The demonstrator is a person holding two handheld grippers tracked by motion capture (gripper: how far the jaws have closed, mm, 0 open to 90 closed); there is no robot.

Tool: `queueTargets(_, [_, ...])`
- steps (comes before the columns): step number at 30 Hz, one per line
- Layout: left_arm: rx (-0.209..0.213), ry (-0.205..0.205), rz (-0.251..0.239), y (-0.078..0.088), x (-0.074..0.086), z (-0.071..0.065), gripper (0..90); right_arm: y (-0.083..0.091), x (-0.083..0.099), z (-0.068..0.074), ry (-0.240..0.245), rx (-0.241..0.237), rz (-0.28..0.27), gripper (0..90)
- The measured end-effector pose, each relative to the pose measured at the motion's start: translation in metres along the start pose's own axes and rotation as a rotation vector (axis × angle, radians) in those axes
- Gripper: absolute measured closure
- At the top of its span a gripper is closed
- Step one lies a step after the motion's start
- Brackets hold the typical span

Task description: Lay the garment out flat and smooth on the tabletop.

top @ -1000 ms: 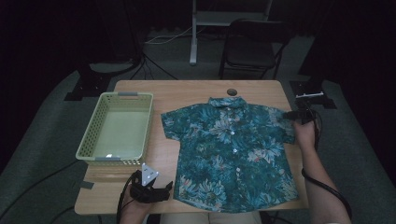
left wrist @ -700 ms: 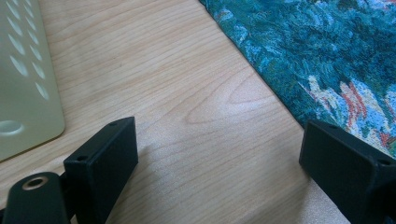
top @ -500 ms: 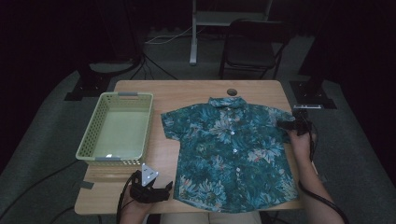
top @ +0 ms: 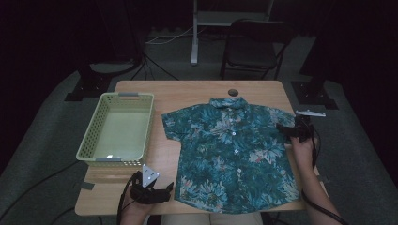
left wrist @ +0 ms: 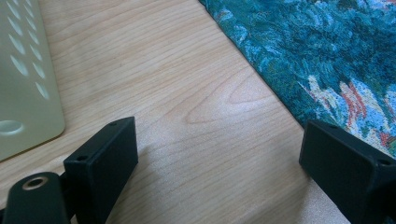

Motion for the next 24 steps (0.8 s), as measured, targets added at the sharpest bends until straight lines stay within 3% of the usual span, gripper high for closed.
queueTargets(2, [0.0, 0.001, -0.001, 0.0, 0.0, 0.0, 12.1, 0.003, 0.002, 0.003, -0.009, -0.017, -0.001, 12.1])
queueTargets(15, [0.0, 0.001, -0.003, 0.0, 0.0, 0.0, 12.1, 0.034, 0.019, 0.014, -0.01, -0.003, -0.032, 12.1])
queueTargets(24, [0.0, 0.001, -0.003, 0.0, 0.0, 0.0, 12.1, 0.046, 0.033, 0.019, 0.008, 0.006, -0.024, 12.1])
Point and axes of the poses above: each handheld gripper's, and its own axes: y roughly backward along the jaws, x roughly out of its underside, z roughly to its left, the point moved 8 cm from there along -y, roughly forward along the jaws, and after that the axes turned 7 degrees about -x, right-handed, at the moved point
